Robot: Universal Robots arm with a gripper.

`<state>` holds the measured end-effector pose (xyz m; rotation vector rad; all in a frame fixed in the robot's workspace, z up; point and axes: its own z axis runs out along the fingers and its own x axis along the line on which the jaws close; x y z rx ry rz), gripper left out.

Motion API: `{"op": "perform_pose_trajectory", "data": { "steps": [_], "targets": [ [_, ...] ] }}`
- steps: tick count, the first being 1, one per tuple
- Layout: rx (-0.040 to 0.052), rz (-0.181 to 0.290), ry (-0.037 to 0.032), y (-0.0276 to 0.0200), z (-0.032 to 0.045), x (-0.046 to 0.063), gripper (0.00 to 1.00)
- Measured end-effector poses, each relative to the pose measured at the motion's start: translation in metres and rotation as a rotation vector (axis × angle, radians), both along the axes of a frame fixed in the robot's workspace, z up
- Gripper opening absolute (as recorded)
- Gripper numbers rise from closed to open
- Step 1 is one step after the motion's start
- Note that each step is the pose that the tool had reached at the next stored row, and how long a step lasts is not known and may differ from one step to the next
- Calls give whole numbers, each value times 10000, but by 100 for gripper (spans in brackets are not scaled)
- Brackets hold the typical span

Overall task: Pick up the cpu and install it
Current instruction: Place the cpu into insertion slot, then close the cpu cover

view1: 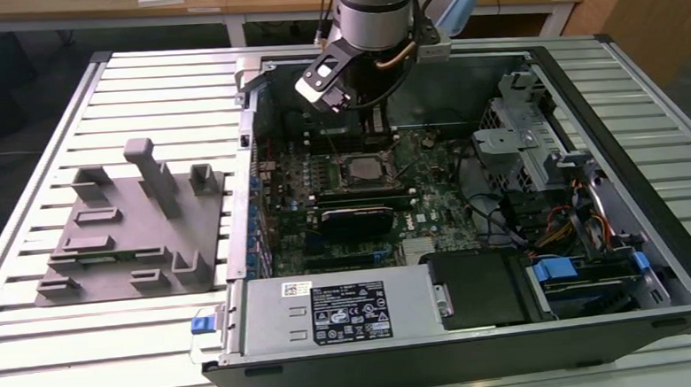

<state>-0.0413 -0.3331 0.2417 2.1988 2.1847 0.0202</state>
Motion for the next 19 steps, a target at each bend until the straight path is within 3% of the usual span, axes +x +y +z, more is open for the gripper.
{"op": "perform_pose_trajectory", "data": {
  "steps": [3, 10, 19],
  "targets": [
    [0, 1, 0, 0, 0, 0, 11],
    [-1, 0, 1, 0, 89, 0, 11],
    [0, 0, 0, 0, 94, 0, 11]
  ]
}}
